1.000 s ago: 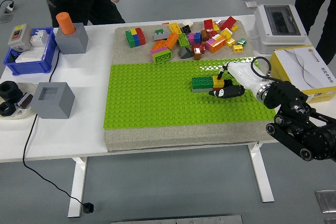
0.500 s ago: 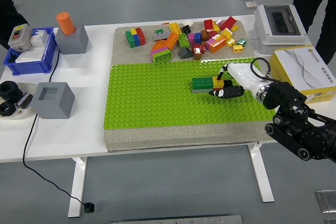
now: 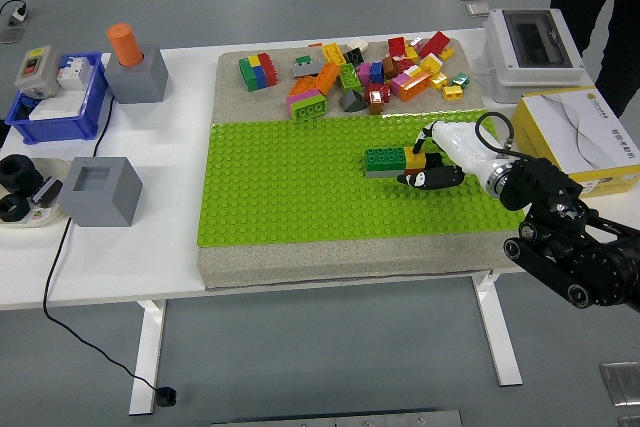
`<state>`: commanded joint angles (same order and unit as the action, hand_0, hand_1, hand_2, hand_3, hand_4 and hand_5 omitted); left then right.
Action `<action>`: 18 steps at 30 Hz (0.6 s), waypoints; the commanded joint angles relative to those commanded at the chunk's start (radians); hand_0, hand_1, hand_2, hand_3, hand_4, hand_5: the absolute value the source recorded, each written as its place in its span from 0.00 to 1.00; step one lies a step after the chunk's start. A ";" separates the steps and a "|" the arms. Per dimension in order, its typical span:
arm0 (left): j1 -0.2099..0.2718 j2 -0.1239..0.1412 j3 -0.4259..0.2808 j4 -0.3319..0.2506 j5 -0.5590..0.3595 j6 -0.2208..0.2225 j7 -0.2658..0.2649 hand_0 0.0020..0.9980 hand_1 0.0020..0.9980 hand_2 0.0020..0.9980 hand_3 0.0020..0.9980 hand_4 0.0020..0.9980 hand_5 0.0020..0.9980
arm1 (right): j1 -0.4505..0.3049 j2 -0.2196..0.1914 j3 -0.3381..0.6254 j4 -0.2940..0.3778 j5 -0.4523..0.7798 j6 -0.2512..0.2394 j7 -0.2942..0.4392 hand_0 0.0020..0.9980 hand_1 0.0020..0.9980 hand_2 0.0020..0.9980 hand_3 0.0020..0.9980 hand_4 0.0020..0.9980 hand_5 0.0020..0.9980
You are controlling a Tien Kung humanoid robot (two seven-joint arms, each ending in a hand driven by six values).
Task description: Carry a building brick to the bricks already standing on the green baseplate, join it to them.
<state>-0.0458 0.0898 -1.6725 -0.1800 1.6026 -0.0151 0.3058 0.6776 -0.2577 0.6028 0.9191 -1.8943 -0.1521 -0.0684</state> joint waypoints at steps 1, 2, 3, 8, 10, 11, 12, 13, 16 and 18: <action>0.000 0.000 0.000 0.000 0.000 0.000 0.000 0.78 0.77 0.71 0.45 1.00 0.82 | 0.000 0.000 -0.002 -0.002 0.001 0.000 0.000 0.71 0.74 0.83 0.59 0.89 0.59; 0.000 0.000 0.000 0.000 0.000 0.000 0.000 0.78 0.77 0.71 0.45 1.00 0.82 | -0.001 0.001 -0.004 -0.002 0.001 0.000 0.000 0.71 0.74 0.83 0.59 0.89 0.59; 0.000 0.000 0.000 0.000 0.000 0.000 -0.001 0.78 0.77 0.71 0.45 1.00 0.82 | -0.001 0.001 -0.005 -0.003 0.002 0.001 0.000 0.71 0.74 0.83 0.59 0.89 0.59; 0.001 -0.001 0.001 0.000 -0.002 0.001 -0.001 0.78 0.77 0.71 0.45 1.00 0.82 | -0.002 -0.001 -0.005 0.002 0.001 -0.001 0.001 0.71 0.74 0.83 0.59 0.89 0.59; 0.001 -0.001 0.001 0.000 -0.002 0.001 -0.001 0.78 0.77 0.71 0.45 1.00 0.82 | -0.002 -0.003 -0.002 0.008 0.001 -0.002 0.001 0.71 0.74 0.82 0.59 0.89 0.59; 0.001 -0.001 0.001 0.000 -0.002 0.001 -0.001 0.78 0.77 0.71 0.45 1.00 0.82 | -0.002 -0.004 0.000 0.012 0.002 -0.003 0.001 0.71 0.74 0.82 0.59 0.89 0.59; 0.001 -0.001 0.001 0.000 -0.003 0.002 -0.001 0.78 0.77 0.71 0.45 1.00 0.82 | -0.001 -0.006 0.003 0.016 0.003 -0.004 0.001 0.71 0.74 0.82 0.59 0.89 0.59; 0.002 -0.001 0.000 0.000 -0.003 0.002 -0.001 0.78 0.77 0.71 0.45 1.00 0.82 | -0.002 -0.007 0.006 0.020 0.004 -0.005 0.001 0.71 0.74 0.82 0.59 0.89 0.59; 0.003 -0.001 0.000 0.000 -0.003 0.002 -0.001 0.78 0.77 0.71 0.45 1.00 0.82 | -0.003 -0.012 0.013 0.030 0.009 -0.006 0.001 0.71 0.74 0.82 0.59 0.89 0.58; 0.004 -0.002 0.000 0.000 -0.004 0.002 -0.001 0.78 0.77 0.71 0.45 1.00 0.82 | -0.004 -0.018 0.018 0.040 0.016 -0.007 0.001 0.71 0.74 0.82 0.59 0.89 0.58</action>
<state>-0.0421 0.0882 -1.6723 -0.1800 1.5987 -0.0130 0.3049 0.6737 -0.2759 0.6211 0.9593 -1.8778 -0.1596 -0.0672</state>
